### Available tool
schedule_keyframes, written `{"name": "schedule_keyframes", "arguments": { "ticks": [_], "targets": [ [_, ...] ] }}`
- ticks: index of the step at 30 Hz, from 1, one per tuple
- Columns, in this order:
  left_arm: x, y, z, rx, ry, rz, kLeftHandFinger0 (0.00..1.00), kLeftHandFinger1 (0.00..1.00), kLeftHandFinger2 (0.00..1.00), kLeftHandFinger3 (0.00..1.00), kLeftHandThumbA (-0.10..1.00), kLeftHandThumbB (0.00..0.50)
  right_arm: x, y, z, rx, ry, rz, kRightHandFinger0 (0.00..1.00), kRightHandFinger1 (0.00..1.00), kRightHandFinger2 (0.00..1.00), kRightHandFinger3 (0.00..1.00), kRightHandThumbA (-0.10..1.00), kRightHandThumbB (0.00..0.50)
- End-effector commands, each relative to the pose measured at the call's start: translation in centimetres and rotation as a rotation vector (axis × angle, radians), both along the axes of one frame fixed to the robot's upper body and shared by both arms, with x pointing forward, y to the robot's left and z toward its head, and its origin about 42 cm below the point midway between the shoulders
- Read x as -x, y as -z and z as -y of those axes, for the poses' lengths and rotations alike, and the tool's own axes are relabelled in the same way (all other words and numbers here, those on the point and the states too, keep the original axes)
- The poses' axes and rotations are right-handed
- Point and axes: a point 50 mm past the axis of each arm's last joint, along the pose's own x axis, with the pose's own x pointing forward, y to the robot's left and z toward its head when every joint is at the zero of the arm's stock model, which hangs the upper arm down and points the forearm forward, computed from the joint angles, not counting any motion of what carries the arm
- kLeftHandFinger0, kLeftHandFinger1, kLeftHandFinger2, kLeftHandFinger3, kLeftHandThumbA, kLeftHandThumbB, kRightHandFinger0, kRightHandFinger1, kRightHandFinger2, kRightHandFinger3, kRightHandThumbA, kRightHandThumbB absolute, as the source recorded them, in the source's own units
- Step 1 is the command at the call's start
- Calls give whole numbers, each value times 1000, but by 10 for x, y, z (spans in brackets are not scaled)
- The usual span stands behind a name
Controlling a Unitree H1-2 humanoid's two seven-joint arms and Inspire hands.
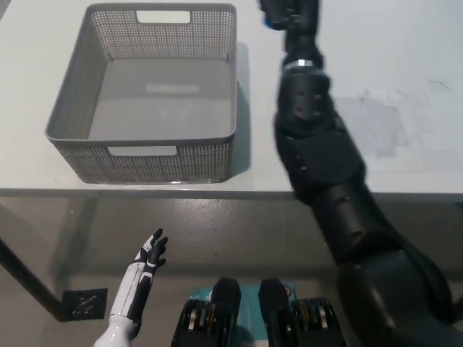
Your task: Use the right hand to pick up a shampoo and place it into a container on the left side
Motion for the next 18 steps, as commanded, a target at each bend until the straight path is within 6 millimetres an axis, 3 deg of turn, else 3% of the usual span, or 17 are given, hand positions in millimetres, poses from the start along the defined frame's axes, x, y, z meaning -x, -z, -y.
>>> {"name": "schedule_keyframes", "arguments": {
  "ticks": [1, 4, 10, 15, 17, 18],
  "targets": [
    [-7, -13, 0, -24, 16, 58, 1000, 1000, 1000, 1000, 1000, 96, 15, -48, -59, 51, -107, 81, 0, 290, 689, 648, -100, 163],
    [-5, -13, 1, -26, 19, 56, 1000, 1000, 1000, 1000, 1000, 89, 23, -38, -83, 83, -144, 70, 0, 336, 742, 662, -100, 156],
    [-6, -13, 3, -32, 29, 48, 1000, 1000, 1000, 1000, 1000, 101, 34, -11, -116, 142, -191, 34, 0, 279, 718, 591, -100, 170],
    [-10, -16, 4, -42, 42, 60, 1000, 1000, 1000, 1000, 1000, 111, 39, 6, -126, 201, -213, 24, 0, 317, 766, 714, -100, 165],
    [-11, -16, 3, -43, 40, 59, 1000, 1000, 1000, 1000, 1000, 111, 41, 16, -129, 235, -216, 10, 0, 280, 750, 728, -100, 145],
    [-11, -17, 4, -45, 42, 63, 1000, 1000, 1000, 1000, 1000, 90, 41, 21, -129, 261, -216, 1, 0, 279, 763, 756, -100, 134]
  ]
}}
